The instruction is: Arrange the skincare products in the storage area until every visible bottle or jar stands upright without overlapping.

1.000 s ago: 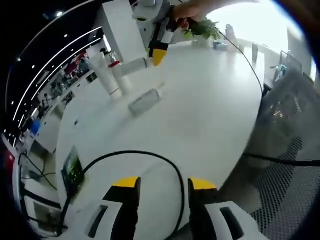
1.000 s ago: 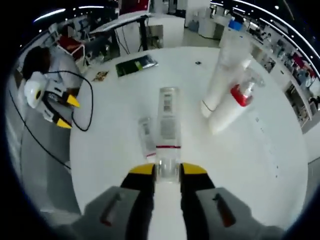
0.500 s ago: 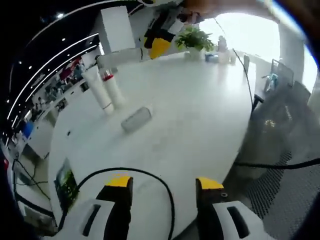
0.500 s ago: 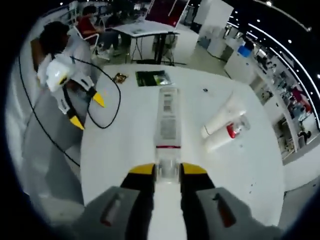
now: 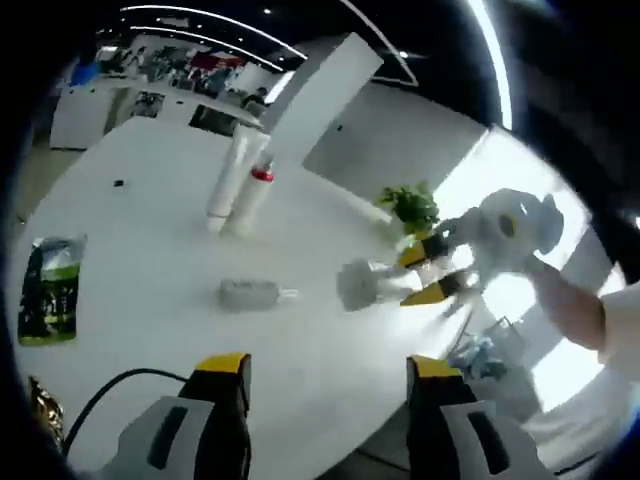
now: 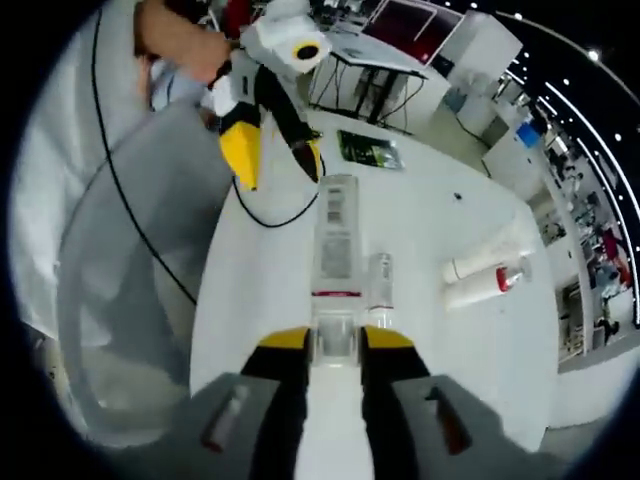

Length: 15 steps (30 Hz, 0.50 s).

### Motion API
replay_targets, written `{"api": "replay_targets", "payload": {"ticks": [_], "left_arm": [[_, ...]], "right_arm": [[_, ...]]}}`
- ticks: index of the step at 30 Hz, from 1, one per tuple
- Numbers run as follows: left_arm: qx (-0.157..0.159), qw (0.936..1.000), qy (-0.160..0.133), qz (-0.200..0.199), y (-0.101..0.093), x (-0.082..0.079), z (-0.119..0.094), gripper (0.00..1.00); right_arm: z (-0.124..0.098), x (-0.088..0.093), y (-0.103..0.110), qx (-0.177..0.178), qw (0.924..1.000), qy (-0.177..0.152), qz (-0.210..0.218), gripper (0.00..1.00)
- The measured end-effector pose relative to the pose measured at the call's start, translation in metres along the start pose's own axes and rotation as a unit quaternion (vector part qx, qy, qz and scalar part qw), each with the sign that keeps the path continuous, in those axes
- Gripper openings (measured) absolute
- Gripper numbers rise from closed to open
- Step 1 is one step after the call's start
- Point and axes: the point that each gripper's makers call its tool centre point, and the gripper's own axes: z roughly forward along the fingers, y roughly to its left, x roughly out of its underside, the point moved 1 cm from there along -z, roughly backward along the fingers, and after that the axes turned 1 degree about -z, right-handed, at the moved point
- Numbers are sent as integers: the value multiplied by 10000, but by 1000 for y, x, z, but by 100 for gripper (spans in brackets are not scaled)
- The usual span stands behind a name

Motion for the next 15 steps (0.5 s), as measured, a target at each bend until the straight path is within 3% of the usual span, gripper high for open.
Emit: {"api": "replay_targets", "payload": {"ticks": [2, 5, 7, 10, 13, 15], "left_arm": [[128, 9995, -53, -279, -3, -3, 2, 60], [581, 9952, 155, -768, -15, 3, 9, 58], [842, 9923, 267, -869, -23, 7, 11, 55], [1324, 9823, 473, -1236, -40, 14, 16, 55], [1479, 9765, 455, -1501, -46, 15, 19, 53], [1689, 9684, 432, -1785, -53, 14, 20, 47]], "right_arm": [[0, 1, 6, -80, 10000, 7, -37, 18], [-2, 0, 14, -196, 9996, -3, -178, 18], [-5, -5, 19, -287, 9991, -81, -317, 18], [-8, -10, 22, -317, 9979, -42, -568, 18], [-8, -14, 26, -366, 9962, -54, -794, 18], [-8, -18, 29, -419, 9953, -76, -871, 18]]}}
